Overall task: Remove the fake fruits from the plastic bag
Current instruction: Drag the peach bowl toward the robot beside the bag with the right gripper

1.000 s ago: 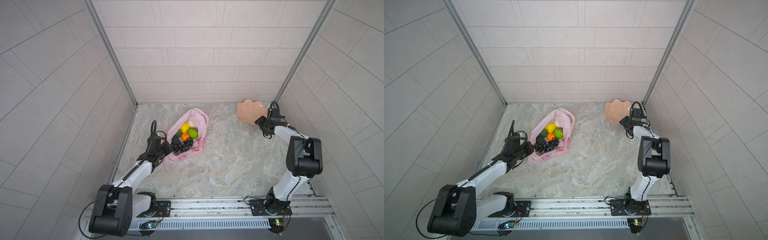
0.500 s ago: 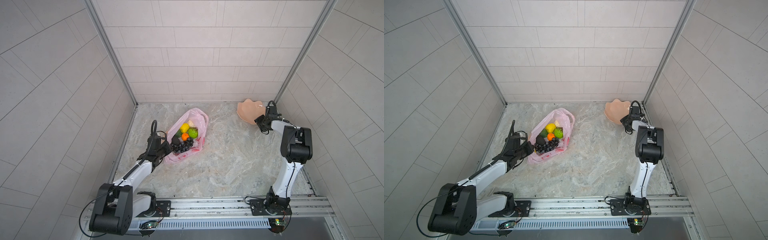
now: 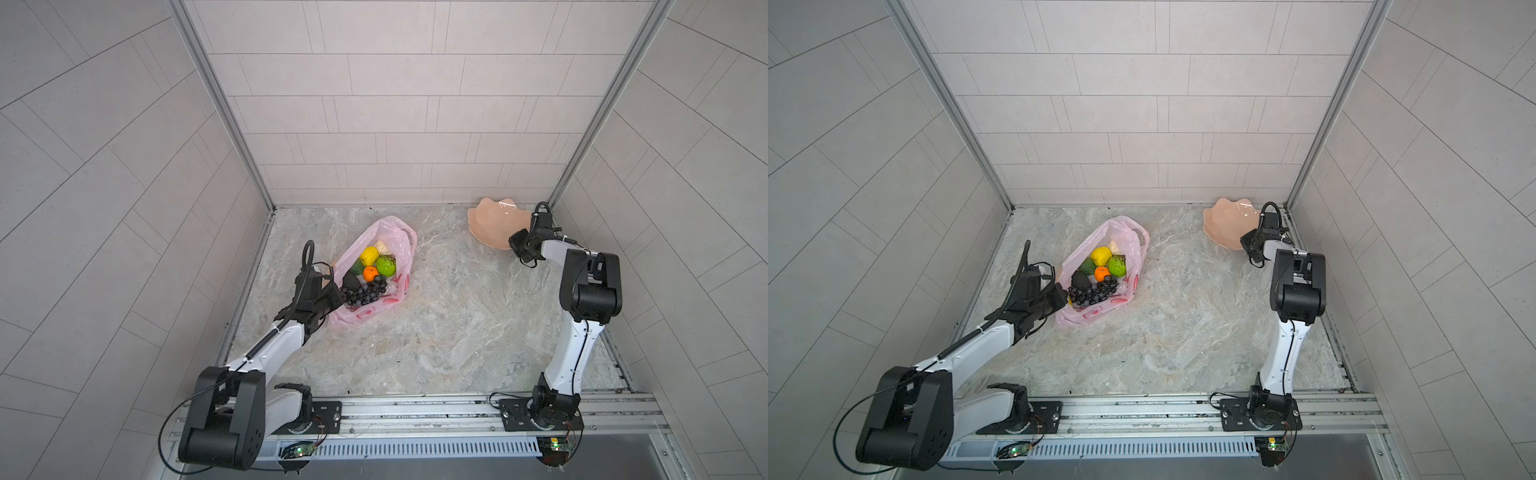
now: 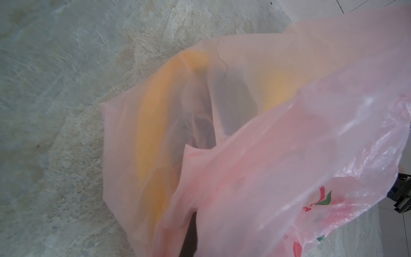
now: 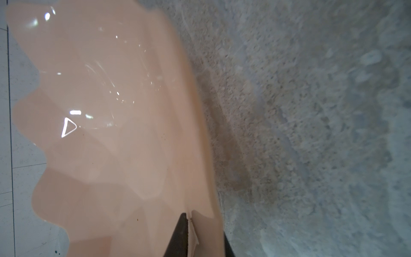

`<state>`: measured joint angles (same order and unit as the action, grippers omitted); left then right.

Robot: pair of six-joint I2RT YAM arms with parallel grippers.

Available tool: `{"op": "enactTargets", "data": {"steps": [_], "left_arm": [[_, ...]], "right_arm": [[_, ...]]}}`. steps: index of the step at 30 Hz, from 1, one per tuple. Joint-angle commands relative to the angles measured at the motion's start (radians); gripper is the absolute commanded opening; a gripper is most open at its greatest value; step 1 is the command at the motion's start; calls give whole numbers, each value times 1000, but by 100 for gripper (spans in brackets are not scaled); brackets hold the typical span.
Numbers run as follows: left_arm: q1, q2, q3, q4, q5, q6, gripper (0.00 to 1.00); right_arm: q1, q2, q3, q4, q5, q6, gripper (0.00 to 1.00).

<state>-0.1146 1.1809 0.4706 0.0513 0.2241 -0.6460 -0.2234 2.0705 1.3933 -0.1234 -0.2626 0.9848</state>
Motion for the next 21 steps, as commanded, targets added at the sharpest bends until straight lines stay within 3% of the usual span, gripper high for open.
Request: {"op": "enactTargets", "data": {"steps": [1, 12, 21], "left_arm": [[-4, -19, 8, -8, -20, 19, 0], [-4, -20, 11, -8, -14, 20, 0], [-4, -38, 10, -20, -27, 23, 0]], "right_arm": [[-4, -37, -35, 5, -10, 17, 13], [8, -184, -226, 80, -99, 51, 3], [42, -396, -465, 116, -196, 52, 1]]}}
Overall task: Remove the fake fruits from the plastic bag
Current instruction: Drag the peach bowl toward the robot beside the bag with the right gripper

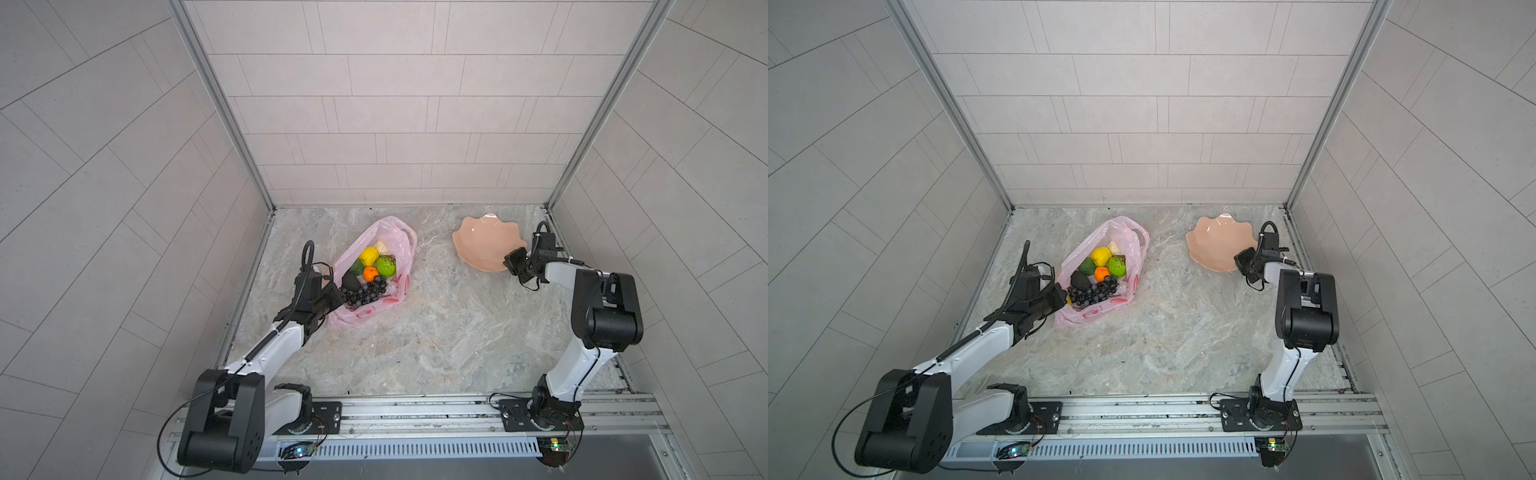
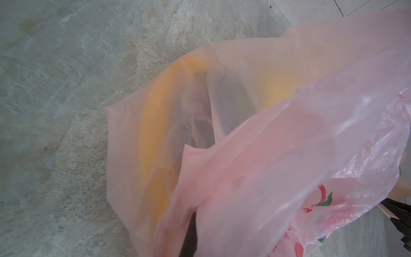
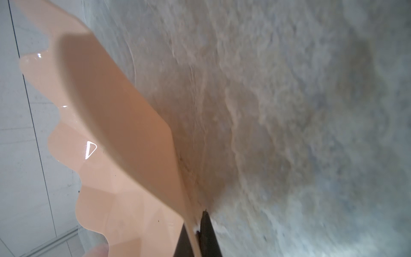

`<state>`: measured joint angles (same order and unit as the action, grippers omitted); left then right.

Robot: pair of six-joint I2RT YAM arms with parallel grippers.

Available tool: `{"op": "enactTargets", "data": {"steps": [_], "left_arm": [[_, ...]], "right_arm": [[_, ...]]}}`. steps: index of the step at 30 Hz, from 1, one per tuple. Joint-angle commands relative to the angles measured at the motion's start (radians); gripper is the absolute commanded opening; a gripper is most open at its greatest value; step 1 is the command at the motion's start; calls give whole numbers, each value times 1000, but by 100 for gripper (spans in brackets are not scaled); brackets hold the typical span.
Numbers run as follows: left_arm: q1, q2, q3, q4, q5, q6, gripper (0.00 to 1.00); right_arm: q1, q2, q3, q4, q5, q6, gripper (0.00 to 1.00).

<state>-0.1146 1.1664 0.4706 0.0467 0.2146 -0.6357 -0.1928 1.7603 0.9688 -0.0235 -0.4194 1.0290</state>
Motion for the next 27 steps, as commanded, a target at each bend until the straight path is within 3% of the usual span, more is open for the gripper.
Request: {"op": "enactTargets", "data": {"steps": [1, 16, 27], "left_arm": [[-4, -27, 10, -18, -18, 15, 0], [-5, -42, 10, -32, -32, 23, 0], [-4, -28, 11, -32, -38, 29, 0]], "right_arm": [[15, -107, -55, 10, -45, -2, 1], [115, -453, -258, -291, -177, -246, 1], [272, -692, -449, -401, -218, -305, 3]]}}
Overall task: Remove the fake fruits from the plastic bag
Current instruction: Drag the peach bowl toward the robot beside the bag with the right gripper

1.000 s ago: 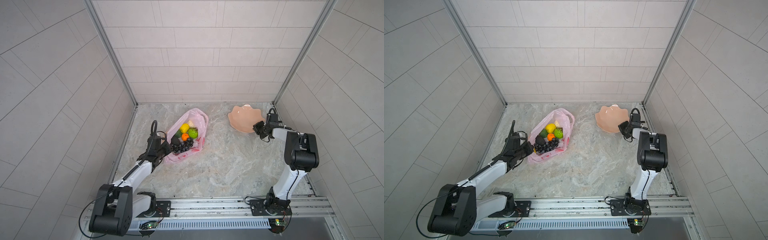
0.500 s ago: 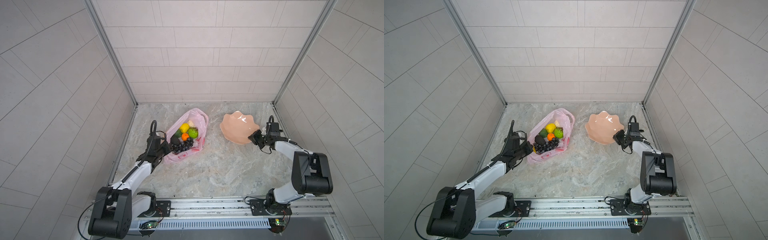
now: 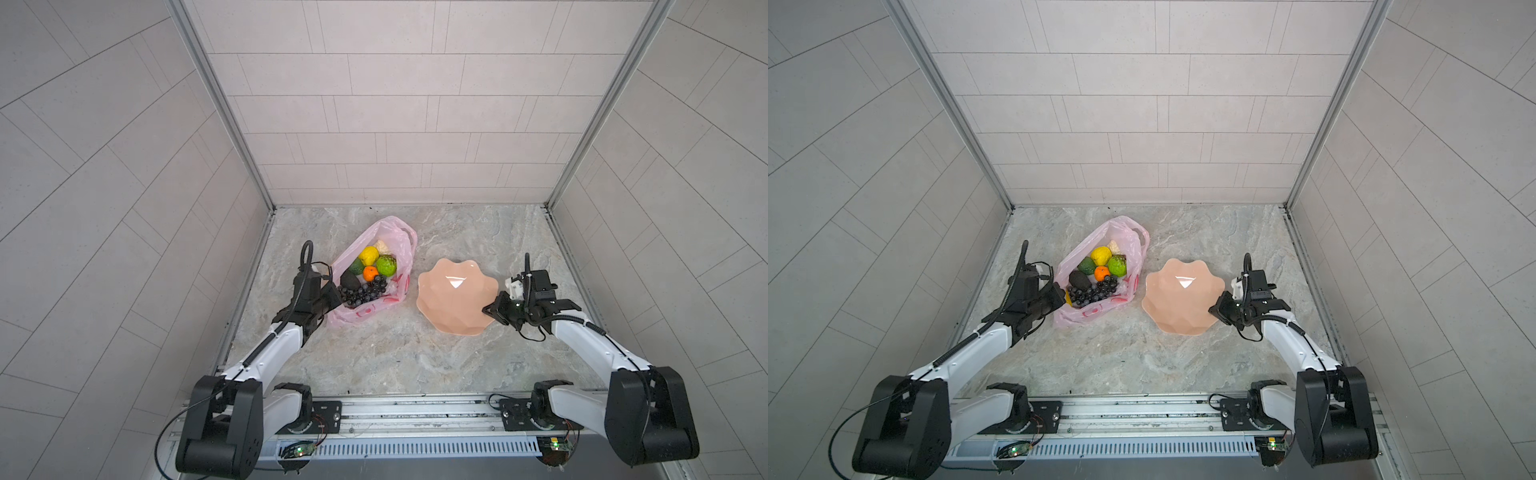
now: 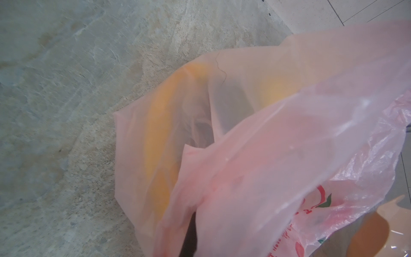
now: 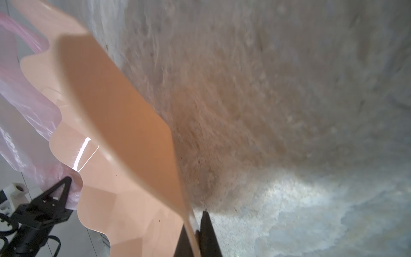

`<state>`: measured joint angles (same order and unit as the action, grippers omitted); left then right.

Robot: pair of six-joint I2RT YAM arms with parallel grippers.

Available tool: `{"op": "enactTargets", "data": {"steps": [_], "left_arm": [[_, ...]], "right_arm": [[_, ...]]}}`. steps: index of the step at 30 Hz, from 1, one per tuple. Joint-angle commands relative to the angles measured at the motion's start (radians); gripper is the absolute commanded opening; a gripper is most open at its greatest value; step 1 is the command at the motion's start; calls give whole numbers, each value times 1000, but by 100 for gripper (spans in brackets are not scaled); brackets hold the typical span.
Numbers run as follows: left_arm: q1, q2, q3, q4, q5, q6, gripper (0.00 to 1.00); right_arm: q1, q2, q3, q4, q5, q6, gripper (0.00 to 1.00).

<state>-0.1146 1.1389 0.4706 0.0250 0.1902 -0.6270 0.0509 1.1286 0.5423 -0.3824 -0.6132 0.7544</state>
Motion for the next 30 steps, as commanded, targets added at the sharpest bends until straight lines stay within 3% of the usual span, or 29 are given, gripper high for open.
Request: {"op": "enactTargets", "data": {"steps": [1, 12, 19, 30], "left_arm": [[-5, 3, 11, -8, -14, 21, 0], [-5, 22, 11, -1, -18, 25, 0], [-4, 21, 10, 2, -12, 24, 0], [-6, 24, 12, 7, 7, 18, 0]], "right_arm": [[40, -78, -34, -46, -22, -29, 3], [132, -105, -101, 14, 5, 18, 4], [220, -101, -106, 82, 87, 74, 4], [340, 34, -87, 201, 169, 115, 4]]}}
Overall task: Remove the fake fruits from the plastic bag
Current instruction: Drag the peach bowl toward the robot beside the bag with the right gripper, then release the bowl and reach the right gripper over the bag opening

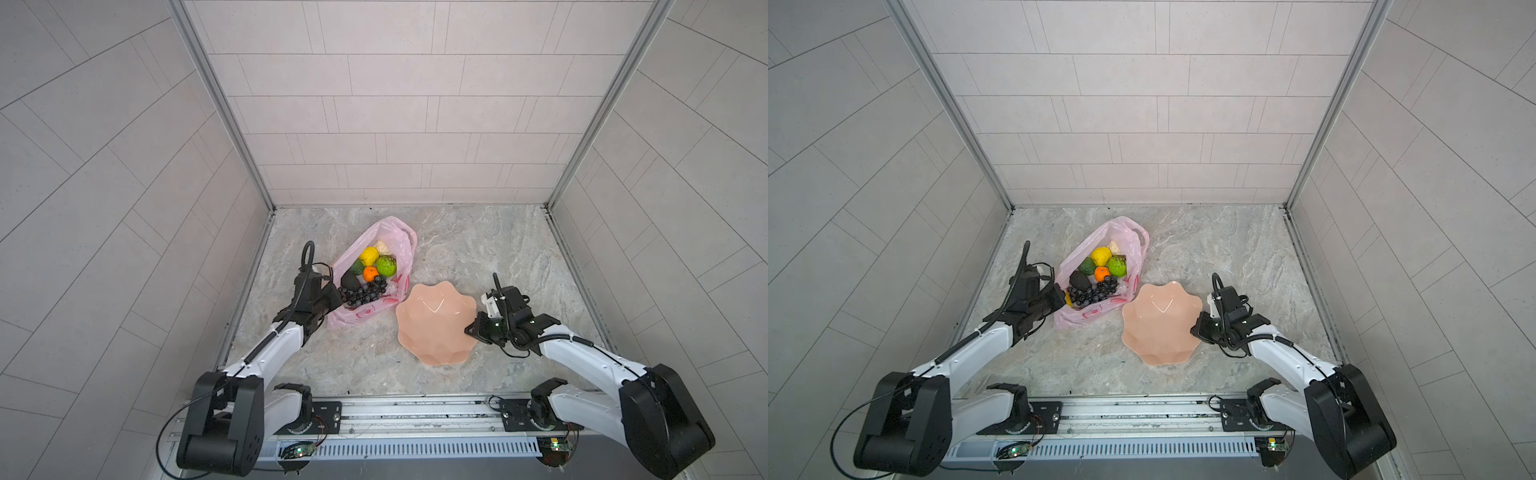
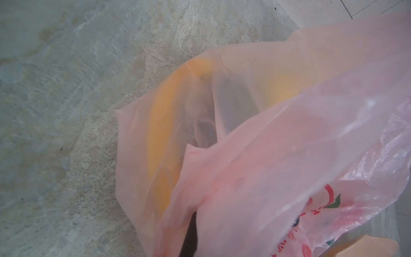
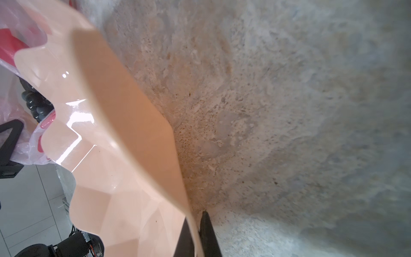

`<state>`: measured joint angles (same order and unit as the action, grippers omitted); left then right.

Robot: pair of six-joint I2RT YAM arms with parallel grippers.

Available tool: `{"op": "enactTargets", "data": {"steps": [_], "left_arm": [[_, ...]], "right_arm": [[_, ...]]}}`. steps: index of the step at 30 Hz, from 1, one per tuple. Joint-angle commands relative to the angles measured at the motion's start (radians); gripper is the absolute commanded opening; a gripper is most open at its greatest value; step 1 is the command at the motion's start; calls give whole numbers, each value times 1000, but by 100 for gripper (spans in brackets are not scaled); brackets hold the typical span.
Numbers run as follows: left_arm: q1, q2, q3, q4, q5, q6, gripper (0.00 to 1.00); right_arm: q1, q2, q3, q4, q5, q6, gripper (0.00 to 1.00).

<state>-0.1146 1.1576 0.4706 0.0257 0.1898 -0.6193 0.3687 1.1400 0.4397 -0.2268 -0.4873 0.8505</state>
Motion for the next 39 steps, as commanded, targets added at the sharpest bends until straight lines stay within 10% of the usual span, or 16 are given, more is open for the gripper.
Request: {"op": "enactTargets", "data": {"steps": [1, 18, 39], "left_arm": [[-5, 4, 13, 6, 12, 9, 0], [-5, -8, 15, 3, 25, 4, 0], [-5, -39, 24, -48, -19, 23, 4]], "right_arm": [[34, 32, 18, 49, 53, 20, 4], [120, 112, 89, 88, 149, 1, 19], [117, -66, 318, -349, 472, -264, 85]]}}
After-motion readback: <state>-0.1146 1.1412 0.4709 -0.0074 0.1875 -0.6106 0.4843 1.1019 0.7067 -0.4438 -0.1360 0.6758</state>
